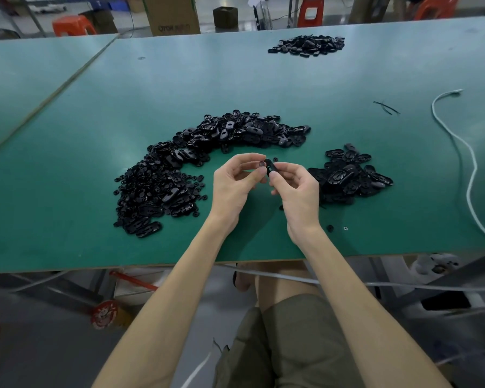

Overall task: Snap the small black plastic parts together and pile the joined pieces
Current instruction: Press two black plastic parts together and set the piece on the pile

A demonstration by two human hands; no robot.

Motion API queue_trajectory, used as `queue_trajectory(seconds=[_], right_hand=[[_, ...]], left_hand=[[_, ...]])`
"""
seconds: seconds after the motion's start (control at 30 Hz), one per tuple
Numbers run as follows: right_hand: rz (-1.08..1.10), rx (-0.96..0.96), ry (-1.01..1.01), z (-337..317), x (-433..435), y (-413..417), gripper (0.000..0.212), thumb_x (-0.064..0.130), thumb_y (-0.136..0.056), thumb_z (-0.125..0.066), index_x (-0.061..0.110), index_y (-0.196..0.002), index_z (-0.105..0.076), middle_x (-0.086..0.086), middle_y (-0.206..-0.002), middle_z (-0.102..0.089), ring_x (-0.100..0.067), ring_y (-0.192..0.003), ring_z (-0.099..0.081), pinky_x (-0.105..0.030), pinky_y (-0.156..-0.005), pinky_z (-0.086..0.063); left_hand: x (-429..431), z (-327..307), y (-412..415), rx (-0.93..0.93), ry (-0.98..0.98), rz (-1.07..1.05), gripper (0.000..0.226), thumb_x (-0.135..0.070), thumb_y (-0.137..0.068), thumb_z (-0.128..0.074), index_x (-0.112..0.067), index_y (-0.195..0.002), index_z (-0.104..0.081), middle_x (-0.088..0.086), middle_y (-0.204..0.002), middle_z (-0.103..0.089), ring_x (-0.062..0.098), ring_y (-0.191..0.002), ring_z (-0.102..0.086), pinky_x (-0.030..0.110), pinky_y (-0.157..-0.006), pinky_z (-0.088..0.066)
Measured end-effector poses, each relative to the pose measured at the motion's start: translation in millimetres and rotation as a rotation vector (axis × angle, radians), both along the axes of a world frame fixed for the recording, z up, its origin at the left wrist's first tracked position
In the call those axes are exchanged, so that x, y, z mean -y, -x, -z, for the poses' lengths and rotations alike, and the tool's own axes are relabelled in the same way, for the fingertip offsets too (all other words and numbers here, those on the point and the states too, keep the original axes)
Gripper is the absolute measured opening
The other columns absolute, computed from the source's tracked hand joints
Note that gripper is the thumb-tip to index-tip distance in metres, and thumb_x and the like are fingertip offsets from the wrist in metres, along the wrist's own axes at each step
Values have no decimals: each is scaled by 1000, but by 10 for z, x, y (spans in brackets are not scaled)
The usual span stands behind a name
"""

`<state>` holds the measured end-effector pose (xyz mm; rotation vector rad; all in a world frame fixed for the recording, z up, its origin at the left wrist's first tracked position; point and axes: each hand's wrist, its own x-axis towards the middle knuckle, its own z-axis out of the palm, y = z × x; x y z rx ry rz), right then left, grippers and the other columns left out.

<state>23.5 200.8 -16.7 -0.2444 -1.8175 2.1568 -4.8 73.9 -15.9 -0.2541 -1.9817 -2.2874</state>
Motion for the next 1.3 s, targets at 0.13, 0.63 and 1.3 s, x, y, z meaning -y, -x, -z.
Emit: queue_trajectory(seconds=[0.13,0.63,1.3], right_hand=[[-5,1,-3,-2,6,1,15,4,-95,-71,17,-102,-71,-6,-98,-75,-13,-87,-70,-20,-68,-54],[3,1,3,8,-5,9,13,5,-94,-71,17,-100,-71,-6,-95,-75,-12,-82,-69,-19,-66,-53],[20,26,-14,10,-14,-7,10,6,-93,-73,14,-98,-71,-1,-88,-74,-9,-76,-69,-18,-65,-53]], left_hand=[[4,10,17,-3,14,-16,18,-6,-86,-81,-17,-100,-77,1,-95,-74,13,-82,-68,22,-77,-54],[5,11,-2,19,-32,-75,8,-2,-87,-79,-5,-94,-76,3,-82,-75,11,-68,-64,21,-66,-50],[-10,23,-9,4,19,-82,11,-4,-92,-74,-9,-100,-79,5,-89,-78,14,-69,-67,23,-68,-53]])
